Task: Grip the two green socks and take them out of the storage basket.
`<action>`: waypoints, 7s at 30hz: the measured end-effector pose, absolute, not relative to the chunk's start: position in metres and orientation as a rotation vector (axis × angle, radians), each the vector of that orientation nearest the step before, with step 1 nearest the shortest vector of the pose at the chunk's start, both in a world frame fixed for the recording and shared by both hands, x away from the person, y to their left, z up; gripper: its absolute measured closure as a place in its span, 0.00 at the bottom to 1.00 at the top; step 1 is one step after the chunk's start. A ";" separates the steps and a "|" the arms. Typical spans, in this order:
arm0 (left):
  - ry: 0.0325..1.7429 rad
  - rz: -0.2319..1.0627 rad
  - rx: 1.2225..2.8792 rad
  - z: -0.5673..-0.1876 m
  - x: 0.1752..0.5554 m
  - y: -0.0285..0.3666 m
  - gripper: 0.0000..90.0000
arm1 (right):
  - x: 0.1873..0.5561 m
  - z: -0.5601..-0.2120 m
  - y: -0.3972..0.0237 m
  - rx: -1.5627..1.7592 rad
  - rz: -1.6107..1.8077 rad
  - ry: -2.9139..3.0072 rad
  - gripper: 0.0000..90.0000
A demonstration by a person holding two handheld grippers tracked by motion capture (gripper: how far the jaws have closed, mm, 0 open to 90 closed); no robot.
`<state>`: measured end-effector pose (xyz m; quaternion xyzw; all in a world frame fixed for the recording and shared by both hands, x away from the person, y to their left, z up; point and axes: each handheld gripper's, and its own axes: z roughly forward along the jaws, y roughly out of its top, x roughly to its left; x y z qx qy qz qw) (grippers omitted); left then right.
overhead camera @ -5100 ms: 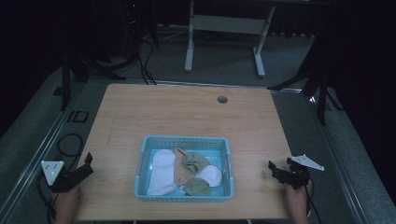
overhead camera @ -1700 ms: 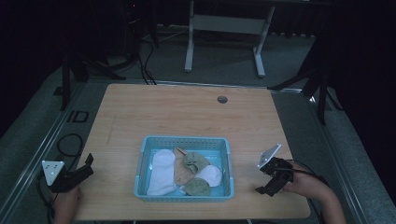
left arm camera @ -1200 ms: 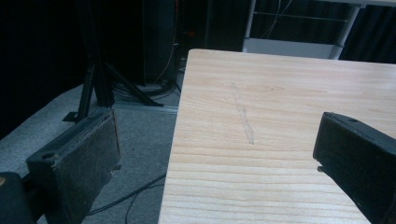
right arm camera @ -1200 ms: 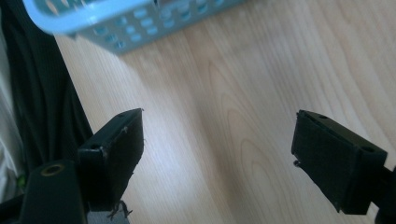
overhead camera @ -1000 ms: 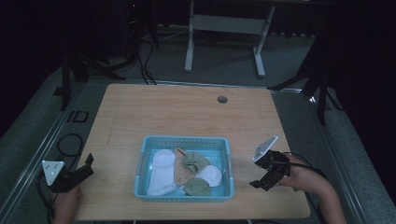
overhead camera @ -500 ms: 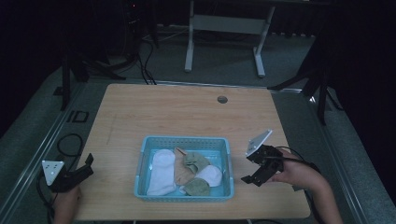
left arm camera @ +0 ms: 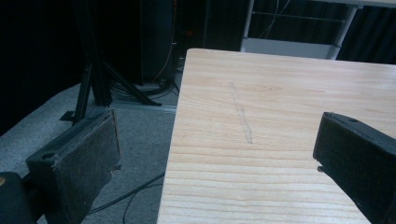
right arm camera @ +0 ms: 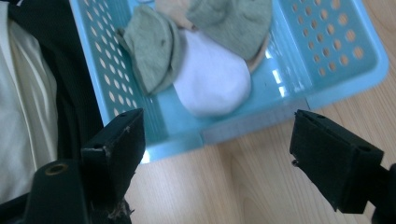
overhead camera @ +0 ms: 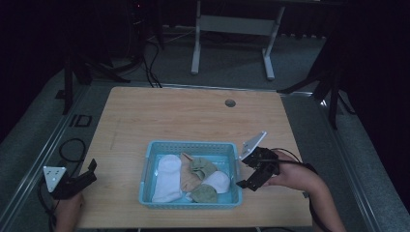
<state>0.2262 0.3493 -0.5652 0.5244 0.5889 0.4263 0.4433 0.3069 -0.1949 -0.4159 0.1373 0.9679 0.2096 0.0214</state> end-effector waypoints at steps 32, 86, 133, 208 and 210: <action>1.454 1.071 1.304 -0.565 0.226 0.348 0.00 | 0.306 -0.455 -0.128 0.218 0.581 3.103 0.24; 1.458 1.061 1.308 -0.565 0.226 0.348 0.00 | 0.296 -0.458 -0.100 -0.035 0.493 3.045 0.88; 1.469 1.060 1.311 -0.565 0.227 0.348 0.00 | 0.309 -0.348 -0.178 0.145 0.675 2.827 0.88; 1.467 1.070 1.316 -0.565 0.227 0.348 0.00 | 0.326 -0.450 -0.287 0.722 0.557 2.887 0.49; 1.467 1.065 1.314 -0.565 0.227 0.348 0.00 | 0.326 -0.446 -0.283 0.723 0.575 2.897 0.48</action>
